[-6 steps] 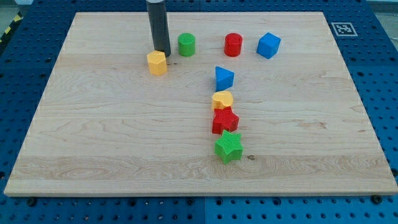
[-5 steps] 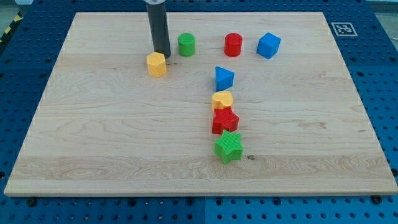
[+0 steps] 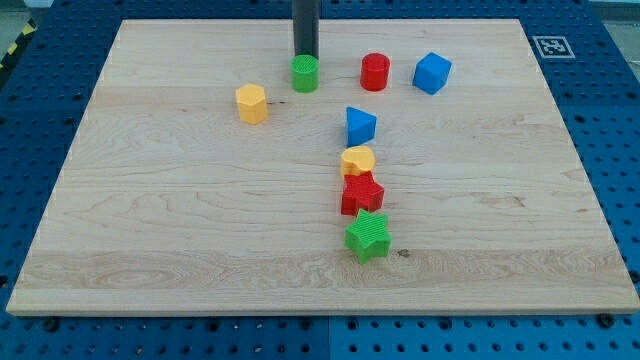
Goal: Slide the green circle to the center
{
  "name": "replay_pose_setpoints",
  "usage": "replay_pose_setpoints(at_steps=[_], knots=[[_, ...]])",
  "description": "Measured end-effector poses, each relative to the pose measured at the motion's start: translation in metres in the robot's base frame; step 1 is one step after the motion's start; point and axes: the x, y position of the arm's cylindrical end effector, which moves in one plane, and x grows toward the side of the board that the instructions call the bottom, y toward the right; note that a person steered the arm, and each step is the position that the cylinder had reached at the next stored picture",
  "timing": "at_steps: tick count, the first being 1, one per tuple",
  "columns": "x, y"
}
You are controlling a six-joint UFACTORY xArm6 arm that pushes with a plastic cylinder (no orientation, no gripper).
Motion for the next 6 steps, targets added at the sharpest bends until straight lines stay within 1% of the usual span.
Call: replay_pose_setpoints(at_steps=[1, 4, 6], knots=[[0.000, -0.008], [-0.005, -0.004], [0.015, 0.017]])
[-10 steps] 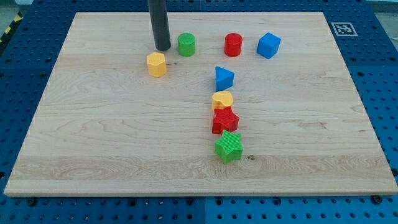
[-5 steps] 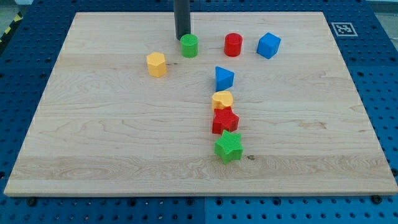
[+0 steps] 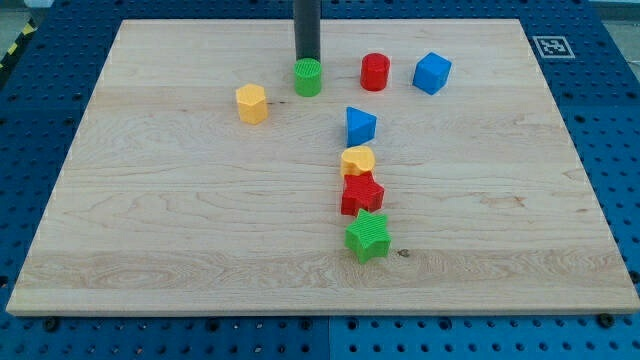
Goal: Slide the green circle to the center
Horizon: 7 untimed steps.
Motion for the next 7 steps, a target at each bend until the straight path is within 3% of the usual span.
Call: replay_pose_setpoints(at_steps=[7], knots=[[0.047, 0.019]])
